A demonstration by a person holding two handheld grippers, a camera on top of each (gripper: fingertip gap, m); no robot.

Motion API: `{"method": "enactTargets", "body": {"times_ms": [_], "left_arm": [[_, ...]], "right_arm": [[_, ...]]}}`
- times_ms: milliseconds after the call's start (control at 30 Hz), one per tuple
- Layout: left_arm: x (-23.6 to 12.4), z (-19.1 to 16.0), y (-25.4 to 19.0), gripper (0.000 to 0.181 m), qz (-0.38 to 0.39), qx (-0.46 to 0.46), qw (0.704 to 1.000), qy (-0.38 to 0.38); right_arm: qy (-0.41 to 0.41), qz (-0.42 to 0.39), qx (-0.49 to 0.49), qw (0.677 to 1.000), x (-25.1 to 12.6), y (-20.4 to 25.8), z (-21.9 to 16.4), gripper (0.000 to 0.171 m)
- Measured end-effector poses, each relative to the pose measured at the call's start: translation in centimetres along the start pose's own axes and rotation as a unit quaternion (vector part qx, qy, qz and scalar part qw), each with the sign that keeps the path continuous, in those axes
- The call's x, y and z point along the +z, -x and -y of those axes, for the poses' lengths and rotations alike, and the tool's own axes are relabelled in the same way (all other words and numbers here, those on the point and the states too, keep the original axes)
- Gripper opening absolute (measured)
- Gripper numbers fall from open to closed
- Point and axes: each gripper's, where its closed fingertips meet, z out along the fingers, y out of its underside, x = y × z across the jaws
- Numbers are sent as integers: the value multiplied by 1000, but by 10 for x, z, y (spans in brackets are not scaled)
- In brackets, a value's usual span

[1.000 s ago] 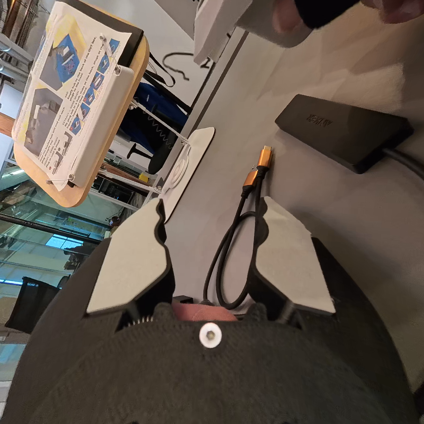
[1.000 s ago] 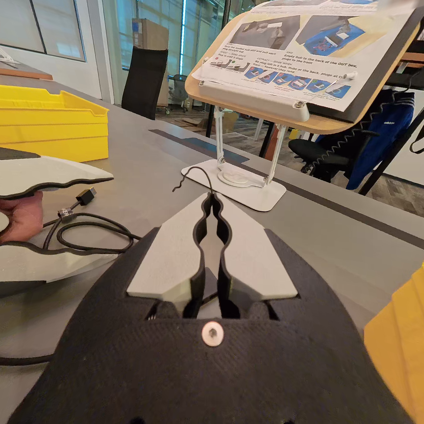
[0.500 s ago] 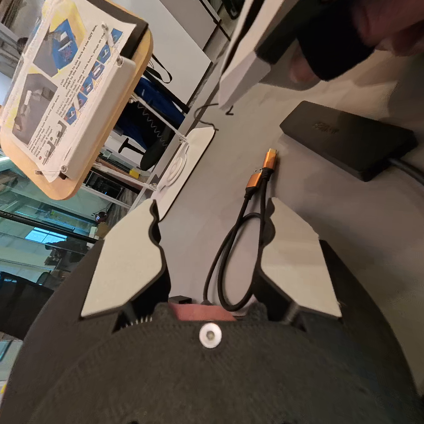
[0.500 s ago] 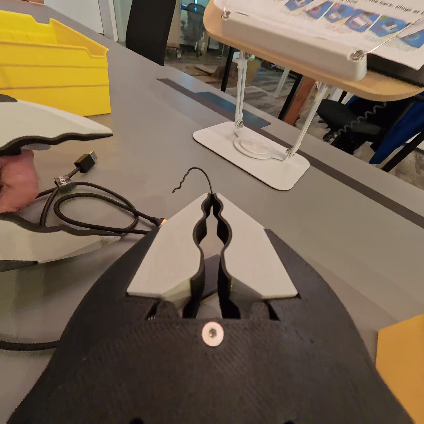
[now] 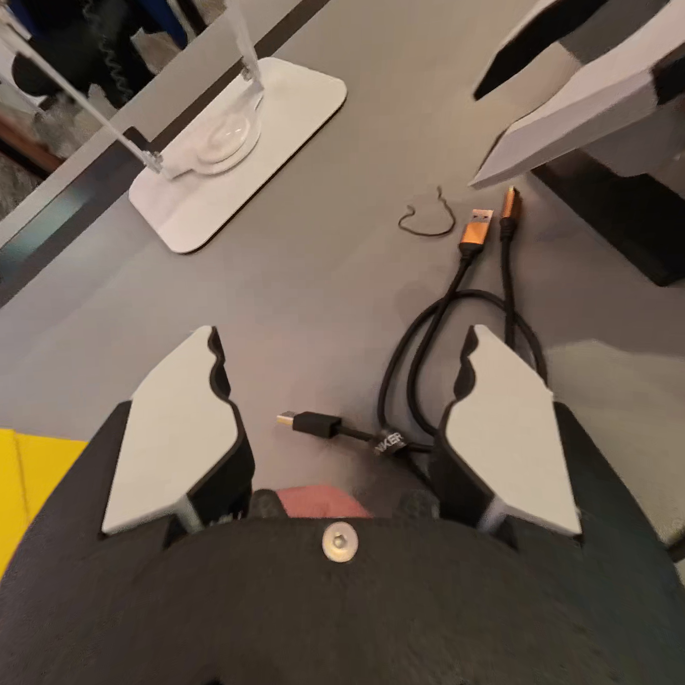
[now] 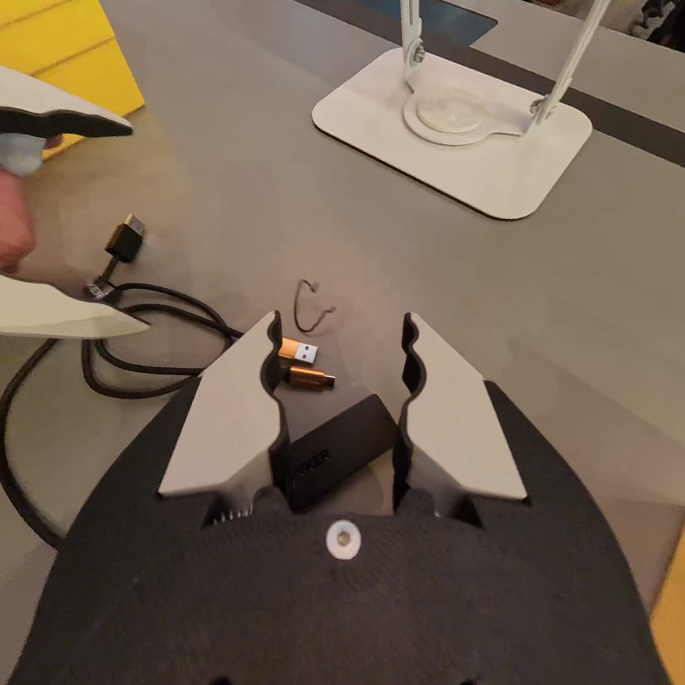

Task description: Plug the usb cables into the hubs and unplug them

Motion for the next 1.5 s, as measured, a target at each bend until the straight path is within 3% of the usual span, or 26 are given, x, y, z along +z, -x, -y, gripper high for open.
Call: {"method": "enactTargets", "body": {"times_ms": [100,267,333,400,800,867,900,933,967,1067,1167,1500], "left_arm": [[-4,-6,0,123,-28,-9,999,19],[5,-26,1,125,-65,-56,995,51],[11,-37,4,127,-62,-58,994,69],[12,-37,6,123,-56,-60,994,72],[15,-55,6,140,-64,-103,980,157],[14,-56,7,141,-61,-109,980,155],[14,-57,7,142,-62,-112,979,157],[15,-58,9,145,-60,-114,979,156],[14,-59,9,144,-60,-116,979,158],[13,-59,11,146,-49,-115,980,158],[11,-59,12,140,-40,-117,981,153],[10,-65,13,142,-52,-142,975,163]], "right_arm": [[26,-11,-4,1000,-6,-10,-3,75],[85,-12,45,995,-4,-35,-38,111],[88,-32,45,995,0,-44,-49,112],[90,-55,43,994,0,-50,-51,102],[85,-78,46,992,0,-52,-54,114],[81,-97,59,990,-3,-57,-54,99],[80,-100,61,990,-5,-58,-54,101],[86,-77,47,992,-4,-50,-56,125],[95,-50,28,994,-3,-40,-59,136],[96,-42,19,994,-5,-35,-60,134],[110,-25,5,994,-2,-28,-64,160],[112,-31,9,993,-3,-25,-66,160]]}}
